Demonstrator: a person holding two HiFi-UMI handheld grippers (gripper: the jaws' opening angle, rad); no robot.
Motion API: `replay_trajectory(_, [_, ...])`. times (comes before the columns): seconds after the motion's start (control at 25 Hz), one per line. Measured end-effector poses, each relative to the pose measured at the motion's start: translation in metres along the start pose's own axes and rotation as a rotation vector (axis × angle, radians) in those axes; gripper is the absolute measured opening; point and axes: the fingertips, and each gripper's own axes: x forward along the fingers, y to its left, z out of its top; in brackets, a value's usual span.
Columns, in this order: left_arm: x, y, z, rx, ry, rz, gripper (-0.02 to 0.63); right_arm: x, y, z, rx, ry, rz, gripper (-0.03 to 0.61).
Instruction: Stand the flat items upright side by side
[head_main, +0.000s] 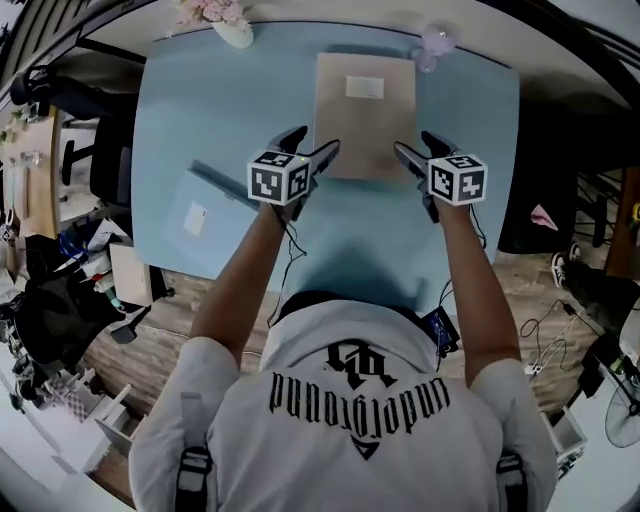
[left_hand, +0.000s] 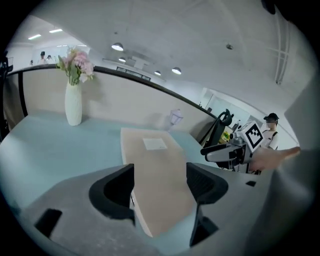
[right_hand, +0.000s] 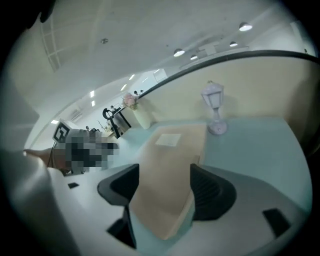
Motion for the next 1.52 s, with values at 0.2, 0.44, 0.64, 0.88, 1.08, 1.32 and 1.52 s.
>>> replay_trajectory(0.2, [0.052, 0.034, -0.003, -0.082, 0.079, -0.006, 0.374, 0.049, -0.046, -0.003, 0.144, 0.066, -0.012, 0.317])
replay_trajectory(0.44, [0.096, 0.062, -0.015, -0.18, 0.134, -0.014, 0.384, 0.08, -0.069, -0.004, 0.192, 0.129, -0.009, 0.319])
replay_trajectory(0.64, [0.109, 0.065, -0.022, -0.242, 0.146, -0.057, 0.379, 0.088, -0.07, -0.005, 0.22, 0.14, 0.032, 0.313])
replay_trajectory(0.88, [0.107, 0.062, -0.02, -0.211, 0.145, -0.037, 0.37, 0.085, -0.068, -0.003, 0.196, 0.129, 0.005, 0.302])
replay_trajectory(1.08, [0.081, 0.039, -0.002, -0.074, 0.102, -0.013, 0.368, 0.053, -0.044, 0.015, 0.054, 0.07, -0.04, 0.296])
replay_trajectory(1.32, [0.042, -0.012, 0.008, 0.139, 0.038, 0.028, 0.368, -0.013, -0.016, 0.013, -0.121, -0.039, -0.153, 0.295])
replay_trajectory(1.52, [0.01, -0.055, -0.004, 0.299, -0.079, 0.086, 0.368, -0.065, 0.007, -0.01, -0.248, -0.156, -0.251, 0.293])
